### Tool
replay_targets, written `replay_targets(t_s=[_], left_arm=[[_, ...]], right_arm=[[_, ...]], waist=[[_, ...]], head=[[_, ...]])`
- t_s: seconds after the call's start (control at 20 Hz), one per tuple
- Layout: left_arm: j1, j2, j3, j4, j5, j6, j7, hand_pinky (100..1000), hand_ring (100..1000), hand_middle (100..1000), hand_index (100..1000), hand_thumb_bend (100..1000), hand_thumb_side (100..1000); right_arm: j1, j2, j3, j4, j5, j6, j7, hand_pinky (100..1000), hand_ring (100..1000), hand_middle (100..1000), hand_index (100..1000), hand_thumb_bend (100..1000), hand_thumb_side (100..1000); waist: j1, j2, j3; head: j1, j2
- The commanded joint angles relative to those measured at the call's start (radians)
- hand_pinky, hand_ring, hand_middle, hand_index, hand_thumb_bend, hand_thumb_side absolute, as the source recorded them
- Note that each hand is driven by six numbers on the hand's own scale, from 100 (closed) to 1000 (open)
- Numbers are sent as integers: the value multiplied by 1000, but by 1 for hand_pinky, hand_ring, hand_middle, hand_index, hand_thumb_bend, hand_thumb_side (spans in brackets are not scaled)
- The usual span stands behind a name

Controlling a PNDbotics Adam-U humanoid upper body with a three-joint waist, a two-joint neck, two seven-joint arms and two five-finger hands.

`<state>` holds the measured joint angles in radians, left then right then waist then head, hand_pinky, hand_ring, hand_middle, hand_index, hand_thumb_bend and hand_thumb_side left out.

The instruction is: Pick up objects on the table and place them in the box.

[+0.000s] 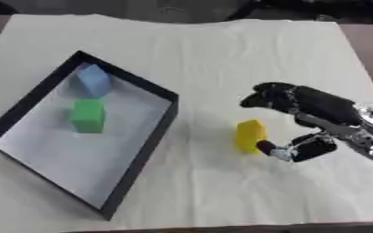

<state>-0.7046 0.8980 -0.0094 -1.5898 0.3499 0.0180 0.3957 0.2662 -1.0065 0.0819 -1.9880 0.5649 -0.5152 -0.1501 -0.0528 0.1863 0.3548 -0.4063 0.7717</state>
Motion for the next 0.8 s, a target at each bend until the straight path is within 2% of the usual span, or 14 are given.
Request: replay_targets(t_s=[0.05, 0.45, 0.65, 0.8], left_arm=[[-10, 45, 6, -2, -8, -1, -7, 882, 664, 797, 818, 136, 588], [-14, 40, 3, 1, -10, -1, -11, 885, 663, 798, 818, 132, 594], [-8, 41, 4, 6, -11, 1, -10, 888, 661, 801, 817, 127, 602], [-7, 40, 4, 9, -12, 2, -10, 889, 661, 802, 817, 126, 603]], right_arm=[[8, -29, 7, -12, 46, 38, 19, 925, 798, 809, 956, 333, 313], [4, -14, 48, -12, 61, 122, 120, 940, 793, 798, 951, 383, 364], [-4, -4, 35, -12, 49, 157, 118, 939, 787, 793, 948, 394, 354], [-24, -8, 15, -12, 26, 149, 87, 937, 775, 787, 948, 392, 308]], waist=[[-2, -2, 2], [-2, 13, 6], [-3, 18, 6], [-3, 20, 4]], head=[[-2, -2], [-6, -2], [-6, -2], [-8, -2]])
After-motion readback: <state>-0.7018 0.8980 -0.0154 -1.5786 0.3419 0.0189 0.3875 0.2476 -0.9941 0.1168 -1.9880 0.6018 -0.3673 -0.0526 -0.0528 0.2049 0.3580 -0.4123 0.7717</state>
